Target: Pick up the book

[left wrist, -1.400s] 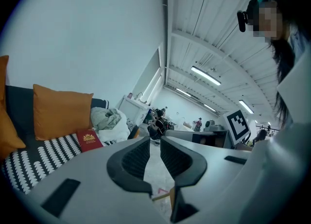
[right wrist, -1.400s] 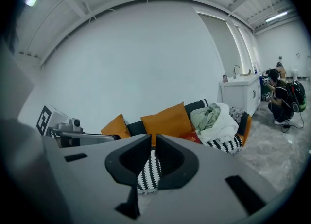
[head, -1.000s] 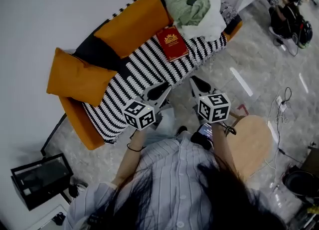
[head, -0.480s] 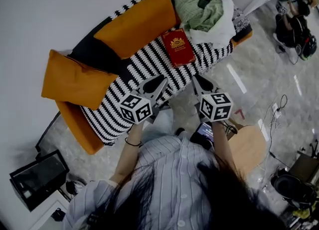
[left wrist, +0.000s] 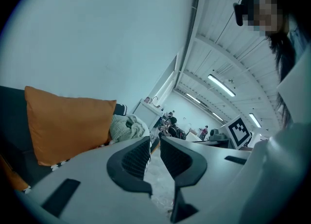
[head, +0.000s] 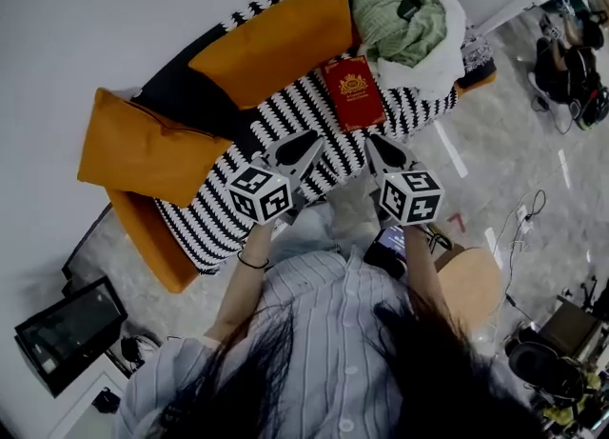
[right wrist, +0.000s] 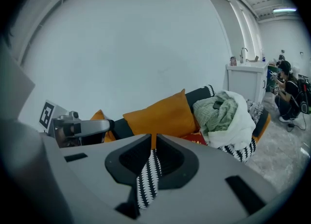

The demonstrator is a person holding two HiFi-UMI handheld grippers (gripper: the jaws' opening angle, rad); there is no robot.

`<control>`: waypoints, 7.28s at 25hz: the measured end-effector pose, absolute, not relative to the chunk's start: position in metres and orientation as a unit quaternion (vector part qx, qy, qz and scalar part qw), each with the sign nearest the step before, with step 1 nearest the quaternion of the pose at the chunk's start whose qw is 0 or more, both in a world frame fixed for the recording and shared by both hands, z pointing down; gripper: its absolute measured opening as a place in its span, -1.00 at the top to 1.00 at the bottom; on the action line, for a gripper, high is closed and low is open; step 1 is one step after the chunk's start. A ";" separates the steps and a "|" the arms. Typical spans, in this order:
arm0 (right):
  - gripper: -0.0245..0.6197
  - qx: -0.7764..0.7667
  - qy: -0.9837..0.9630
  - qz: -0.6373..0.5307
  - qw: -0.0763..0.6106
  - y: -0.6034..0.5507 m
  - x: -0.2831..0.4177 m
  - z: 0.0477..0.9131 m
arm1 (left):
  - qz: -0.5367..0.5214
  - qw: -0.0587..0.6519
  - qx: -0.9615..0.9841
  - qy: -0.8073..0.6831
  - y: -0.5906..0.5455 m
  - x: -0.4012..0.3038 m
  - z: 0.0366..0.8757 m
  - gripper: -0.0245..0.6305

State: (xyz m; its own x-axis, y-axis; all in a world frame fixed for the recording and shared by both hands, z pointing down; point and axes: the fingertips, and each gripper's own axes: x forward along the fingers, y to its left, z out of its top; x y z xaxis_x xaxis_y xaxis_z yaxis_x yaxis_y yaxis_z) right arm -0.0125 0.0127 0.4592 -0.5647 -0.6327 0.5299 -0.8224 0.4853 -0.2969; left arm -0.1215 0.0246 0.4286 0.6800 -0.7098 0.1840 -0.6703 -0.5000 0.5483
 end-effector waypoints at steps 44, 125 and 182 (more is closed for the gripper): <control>0.79 0.388 -0.822 0.307 0.282 -0.192 0.051 0.585 | 0.082 0.427 0.807 -0.400 -0.153 -0.080 0.580 0.65; 0.40 0.268 -0.740 0.507 0.351 -0.206 0.063 0.858 | 0.114 0.633 0.675 -0.362 -0.205 -0.069 0.866 0.07; 0.44 0.284 -0.855 0.352 0.256 -0.198 0.025 0.502 | -0.006 0.413 0.776 -0.476 -0.193 -0.114 0.492 0.09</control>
State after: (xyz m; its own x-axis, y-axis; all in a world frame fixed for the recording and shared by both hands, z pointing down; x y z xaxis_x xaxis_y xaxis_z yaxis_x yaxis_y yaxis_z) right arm 0.0253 -0.1982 0.5020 -0.7080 -0.3055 0.6367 -0.6651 0.5914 -0.4559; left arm -0.1136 -0.1926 0.4923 0.5462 -0.7447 0.3836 -0.7344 -0.2055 0.6468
